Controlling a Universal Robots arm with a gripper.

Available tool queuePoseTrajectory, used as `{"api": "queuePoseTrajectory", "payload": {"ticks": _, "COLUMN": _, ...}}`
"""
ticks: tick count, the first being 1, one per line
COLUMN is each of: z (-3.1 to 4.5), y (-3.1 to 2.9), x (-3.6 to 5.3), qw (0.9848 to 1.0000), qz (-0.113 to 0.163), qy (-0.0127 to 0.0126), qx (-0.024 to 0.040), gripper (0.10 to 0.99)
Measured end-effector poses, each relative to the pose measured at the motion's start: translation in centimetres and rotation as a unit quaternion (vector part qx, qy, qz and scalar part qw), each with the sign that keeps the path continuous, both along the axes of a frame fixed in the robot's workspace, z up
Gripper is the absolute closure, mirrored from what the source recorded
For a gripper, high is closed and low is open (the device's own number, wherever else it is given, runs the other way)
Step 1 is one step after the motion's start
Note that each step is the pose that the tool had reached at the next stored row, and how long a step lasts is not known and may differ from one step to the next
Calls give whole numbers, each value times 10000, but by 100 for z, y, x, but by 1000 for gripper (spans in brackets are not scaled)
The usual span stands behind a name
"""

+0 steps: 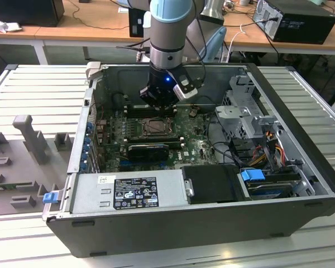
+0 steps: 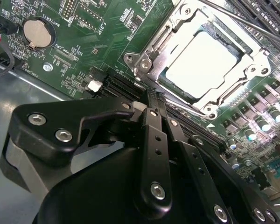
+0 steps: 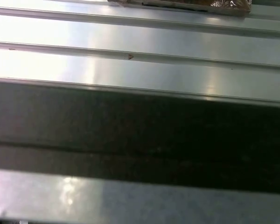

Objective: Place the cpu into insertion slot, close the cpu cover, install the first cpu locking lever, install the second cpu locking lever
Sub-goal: 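Install the first cpu locking lever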

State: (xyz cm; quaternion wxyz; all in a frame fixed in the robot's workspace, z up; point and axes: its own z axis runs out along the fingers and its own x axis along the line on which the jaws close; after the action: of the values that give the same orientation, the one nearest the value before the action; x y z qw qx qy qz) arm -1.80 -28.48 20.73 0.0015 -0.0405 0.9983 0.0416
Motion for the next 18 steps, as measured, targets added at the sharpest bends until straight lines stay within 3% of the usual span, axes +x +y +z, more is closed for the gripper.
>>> {"api": "queuePoseTrajectory", "payload": {"ticks": 18, "z": -36, "y": -2, "x": 6, "qw": 10000, "qz": 0, "qy": 0, "qx": -63, "gripper": 980}}
